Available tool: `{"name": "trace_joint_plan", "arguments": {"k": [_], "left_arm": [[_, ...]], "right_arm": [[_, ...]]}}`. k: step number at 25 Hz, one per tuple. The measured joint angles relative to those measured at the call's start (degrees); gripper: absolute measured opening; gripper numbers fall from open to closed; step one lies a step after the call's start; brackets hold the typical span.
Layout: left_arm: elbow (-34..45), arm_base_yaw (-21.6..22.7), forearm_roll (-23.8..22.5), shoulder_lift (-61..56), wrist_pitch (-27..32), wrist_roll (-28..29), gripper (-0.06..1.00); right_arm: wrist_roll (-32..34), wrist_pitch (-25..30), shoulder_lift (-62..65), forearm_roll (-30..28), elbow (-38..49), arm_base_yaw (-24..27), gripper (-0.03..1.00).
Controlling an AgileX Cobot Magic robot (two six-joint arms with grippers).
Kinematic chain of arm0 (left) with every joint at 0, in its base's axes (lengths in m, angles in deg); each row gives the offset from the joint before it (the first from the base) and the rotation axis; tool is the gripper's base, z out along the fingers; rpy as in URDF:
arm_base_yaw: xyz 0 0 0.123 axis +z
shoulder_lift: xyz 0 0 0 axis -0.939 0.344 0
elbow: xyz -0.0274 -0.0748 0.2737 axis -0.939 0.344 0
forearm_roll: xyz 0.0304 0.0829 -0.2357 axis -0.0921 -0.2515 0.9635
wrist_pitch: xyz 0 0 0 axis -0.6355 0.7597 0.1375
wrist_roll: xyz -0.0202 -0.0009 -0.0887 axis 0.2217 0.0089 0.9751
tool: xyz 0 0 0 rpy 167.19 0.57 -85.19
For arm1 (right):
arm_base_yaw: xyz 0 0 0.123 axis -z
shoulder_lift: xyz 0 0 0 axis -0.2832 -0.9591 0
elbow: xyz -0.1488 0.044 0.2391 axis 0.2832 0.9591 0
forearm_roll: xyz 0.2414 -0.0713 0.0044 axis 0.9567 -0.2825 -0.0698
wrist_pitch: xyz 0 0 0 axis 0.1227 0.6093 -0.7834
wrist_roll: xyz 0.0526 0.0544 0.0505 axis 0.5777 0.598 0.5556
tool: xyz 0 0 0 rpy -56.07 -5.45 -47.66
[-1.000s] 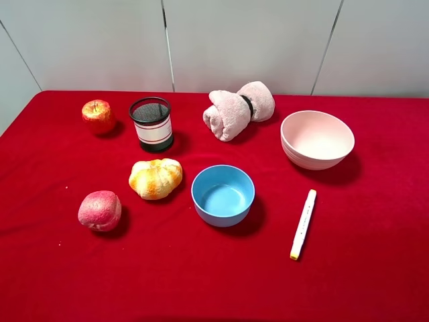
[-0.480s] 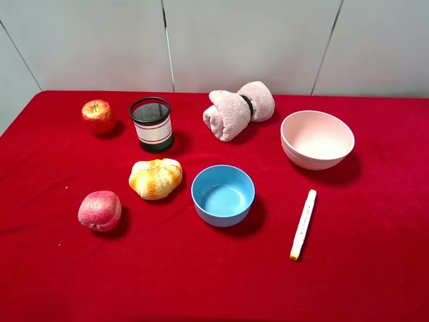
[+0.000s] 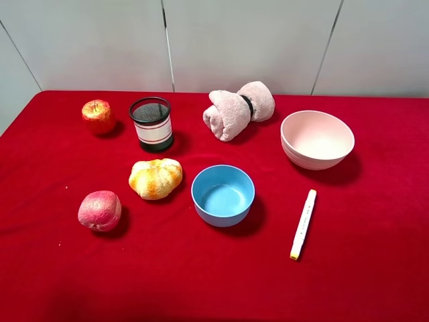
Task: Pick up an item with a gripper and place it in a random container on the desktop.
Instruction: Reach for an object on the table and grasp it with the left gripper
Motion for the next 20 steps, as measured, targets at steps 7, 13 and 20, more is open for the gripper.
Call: {"name": "trace_joint_plan", "arguments": {"k": [7,13,20], "left_arm": [[0.00,-3.15,0.62,7.31,-0.67,0.30,0.99],[0.00,-7.62,0.75,16.48,-2.05,1.81,0.99],[0.00,-10.31,0.75,24.72,-5.25,1.97,0.99]], "right_arm": [[0.00,0.00,0.00,0.00,0.00,0.00,-0.03],[0.00,0.00,0.00,0.00,0.00,0.00,-0.03],[0.00,0.00,0.00,0.00,0.00,0.00,-0.03]]}}
